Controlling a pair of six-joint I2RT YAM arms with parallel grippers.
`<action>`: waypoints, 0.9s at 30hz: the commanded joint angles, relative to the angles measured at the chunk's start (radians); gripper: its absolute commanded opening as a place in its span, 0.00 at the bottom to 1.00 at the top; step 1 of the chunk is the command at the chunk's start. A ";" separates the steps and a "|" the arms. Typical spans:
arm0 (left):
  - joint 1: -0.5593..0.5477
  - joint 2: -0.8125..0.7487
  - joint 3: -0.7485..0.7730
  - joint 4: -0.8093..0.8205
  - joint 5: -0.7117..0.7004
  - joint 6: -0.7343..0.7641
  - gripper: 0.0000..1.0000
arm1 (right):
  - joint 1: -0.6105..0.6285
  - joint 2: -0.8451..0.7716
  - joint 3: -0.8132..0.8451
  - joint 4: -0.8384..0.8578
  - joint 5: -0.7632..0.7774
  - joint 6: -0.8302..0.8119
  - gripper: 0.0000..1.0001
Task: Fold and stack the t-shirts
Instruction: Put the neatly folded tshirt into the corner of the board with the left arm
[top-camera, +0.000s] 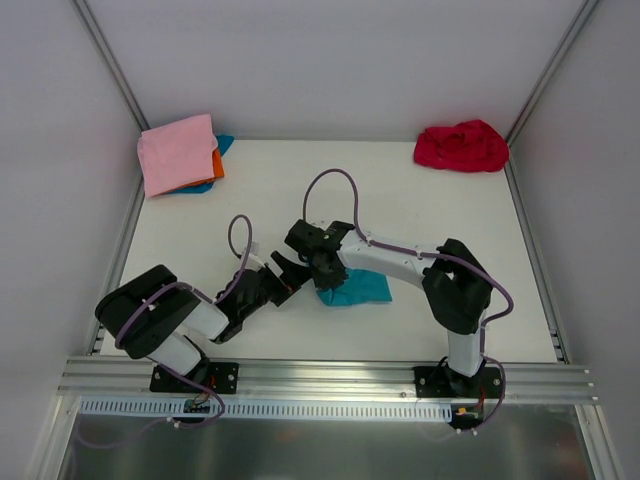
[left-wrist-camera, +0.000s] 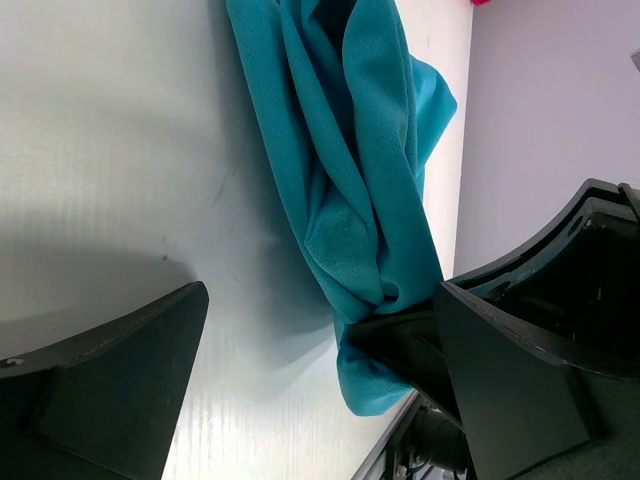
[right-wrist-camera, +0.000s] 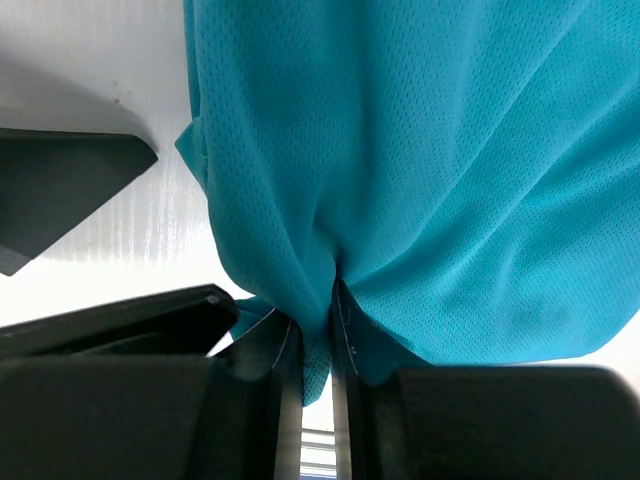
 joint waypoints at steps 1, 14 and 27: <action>0.008 -0.057 -0.014 0.013 -0.068 0.019 0.99 | 0.008 -0.051 0.003 0.000 -0.006 0.017 0.00; 0.009 -0.052 0.150 -0.135 -0.064 0.085 0.99 | 0.011 -0.057 -0.006 -0.003 -0.006 0.020 0.00; 0.008 0.116 0.164 0.014 0.002 0.007 0.99 | 0.011 -0.057 -0.003 -0.005 -0.006 0.021 0.00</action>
